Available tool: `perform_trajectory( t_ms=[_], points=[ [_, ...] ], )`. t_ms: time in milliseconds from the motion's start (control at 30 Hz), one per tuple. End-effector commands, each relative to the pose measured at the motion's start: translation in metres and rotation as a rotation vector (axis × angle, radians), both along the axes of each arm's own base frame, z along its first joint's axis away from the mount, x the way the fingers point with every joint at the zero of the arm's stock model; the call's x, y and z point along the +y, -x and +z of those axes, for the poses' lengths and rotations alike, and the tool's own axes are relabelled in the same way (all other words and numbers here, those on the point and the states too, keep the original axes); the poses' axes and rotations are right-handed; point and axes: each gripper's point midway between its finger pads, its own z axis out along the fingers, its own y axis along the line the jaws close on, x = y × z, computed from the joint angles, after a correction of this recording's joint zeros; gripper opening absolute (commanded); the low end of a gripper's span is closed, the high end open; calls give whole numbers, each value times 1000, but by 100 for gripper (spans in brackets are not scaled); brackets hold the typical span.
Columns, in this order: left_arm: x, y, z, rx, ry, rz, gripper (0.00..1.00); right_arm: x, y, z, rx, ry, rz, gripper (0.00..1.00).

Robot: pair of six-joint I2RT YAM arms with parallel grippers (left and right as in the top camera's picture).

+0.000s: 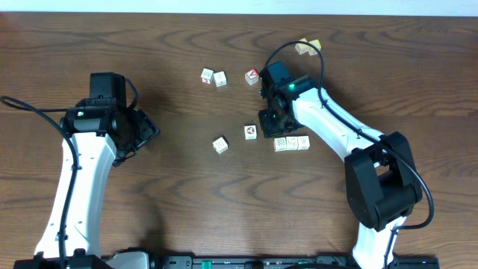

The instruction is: Lift 5 blocks

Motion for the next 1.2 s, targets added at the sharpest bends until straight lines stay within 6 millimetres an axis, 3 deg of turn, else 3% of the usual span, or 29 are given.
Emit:
perform_trajectory(
  t_ms=[0, 233, 467, 700, 1167],
  points=[
    [2, -3, 8, -24, -8, 0, 78, 15, 19, -5, 72, -53, 52, 1],
    [2, -3, 8, -24, -8, 0, 78, 21, 41, -9, 122, -17, 79, 1],
    [2, -3, 8, -24, -8, 0, 78, 11, 36, -24, 61, 66, 11, 1],
    [2, -3, 8, -24, -8, 0, 78, -4, 23, -24, -6, 149, -59, 1],
    [2, -3, 8, -24, -8, 0, 78, -5, 19, -24, -26, 155, -75, 1]
  ],
)
